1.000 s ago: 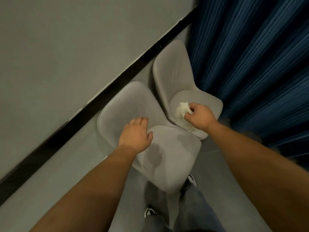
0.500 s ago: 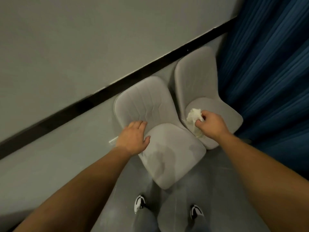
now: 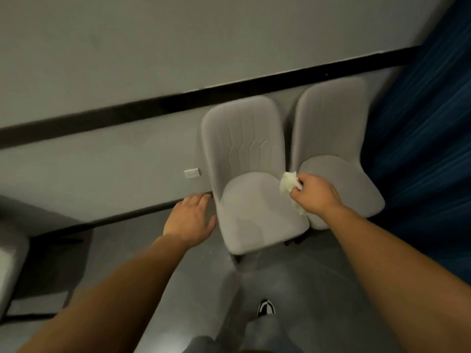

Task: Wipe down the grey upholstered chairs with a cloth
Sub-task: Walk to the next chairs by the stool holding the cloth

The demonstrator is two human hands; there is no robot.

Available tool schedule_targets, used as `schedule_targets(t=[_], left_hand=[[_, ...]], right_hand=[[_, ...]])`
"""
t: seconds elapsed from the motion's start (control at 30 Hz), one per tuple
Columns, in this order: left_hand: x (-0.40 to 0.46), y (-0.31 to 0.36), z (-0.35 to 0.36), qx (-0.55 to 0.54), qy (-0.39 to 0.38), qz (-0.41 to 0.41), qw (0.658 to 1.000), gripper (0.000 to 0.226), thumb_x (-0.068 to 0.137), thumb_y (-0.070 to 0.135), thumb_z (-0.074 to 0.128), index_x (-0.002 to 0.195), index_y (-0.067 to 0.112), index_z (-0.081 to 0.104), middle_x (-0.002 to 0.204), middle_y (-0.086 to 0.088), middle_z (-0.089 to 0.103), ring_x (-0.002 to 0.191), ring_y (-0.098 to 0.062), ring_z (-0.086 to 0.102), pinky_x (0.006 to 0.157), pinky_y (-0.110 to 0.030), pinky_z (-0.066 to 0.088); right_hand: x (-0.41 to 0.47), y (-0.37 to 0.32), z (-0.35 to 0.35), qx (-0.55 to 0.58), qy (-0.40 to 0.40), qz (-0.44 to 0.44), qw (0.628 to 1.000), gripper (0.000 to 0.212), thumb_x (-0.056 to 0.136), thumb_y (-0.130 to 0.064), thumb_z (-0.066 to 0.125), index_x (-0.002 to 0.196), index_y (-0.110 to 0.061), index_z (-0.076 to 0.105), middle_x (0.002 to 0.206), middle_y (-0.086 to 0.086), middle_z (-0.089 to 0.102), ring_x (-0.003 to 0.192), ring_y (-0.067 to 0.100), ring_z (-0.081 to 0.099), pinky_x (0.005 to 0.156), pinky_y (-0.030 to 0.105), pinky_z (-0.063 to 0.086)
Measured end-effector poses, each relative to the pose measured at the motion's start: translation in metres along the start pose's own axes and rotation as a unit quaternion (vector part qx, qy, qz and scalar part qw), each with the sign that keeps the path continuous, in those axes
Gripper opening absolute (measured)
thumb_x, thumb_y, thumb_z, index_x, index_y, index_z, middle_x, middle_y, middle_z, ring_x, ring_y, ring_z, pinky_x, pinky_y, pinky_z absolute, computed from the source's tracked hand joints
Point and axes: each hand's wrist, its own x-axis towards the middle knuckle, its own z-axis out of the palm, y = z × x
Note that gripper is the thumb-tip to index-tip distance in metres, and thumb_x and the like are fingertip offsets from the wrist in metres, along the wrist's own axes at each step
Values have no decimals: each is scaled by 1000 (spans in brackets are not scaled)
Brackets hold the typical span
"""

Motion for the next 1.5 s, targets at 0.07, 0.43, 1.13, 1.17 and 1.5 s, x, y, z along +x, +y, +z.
schedule_targets(t=[0.07,0.43,1.13,1.17,1.5], left_hand=[[-24,-16,-5,0,18,-15,1000,64,96,50,52,149,15,44,147,-8,52,136,-27,45,113,-42,38],[-271,-184,14,-25,43,-243,969,67,97,53,50,152,15,41,152,-7,47,142,-27,40,114,-43,37],[-588,-305,68,-108,92,-561,816,66,100,53,47,154,17,36,155,-6,45,143,-26,39,117,-43,36],[-592,-310,68,-107,92,-577,805,66,100,53,47,154,17,36,155,-6,45,144,-27,39,117,-44,36],[-562,-322,52,-98,114,-671,726,67,98,57,46,151,17,40,152,-6,49,141,-27,42,115,-43,38]], right_hand=[[-4,-29,8,-14,-8,-22,1000,10,79,-35,59,83,-26,58,84,4,66,73,28,60,59,28,38],[-87,-257,151,-74,-124,-197,970,6,76,-36,54,78,-30,53,69,-8,59,60,13,55,51,28,43],[-269,-560,327,-122,-276,-458,836,10,69,-40,49,69,-30,48,63,-10,57,55,9,55,46,24,34],[-266,-569,333,-121,-281,-469,829,10,69,-41,49,69,-31,49,60,-11,57,51,6,55,44,23,33],[-236,-675,384,-170,-324,-587,723,16,78,-41,54,73,-28,46,71,-7,54,63,14,52,51,27,36]])
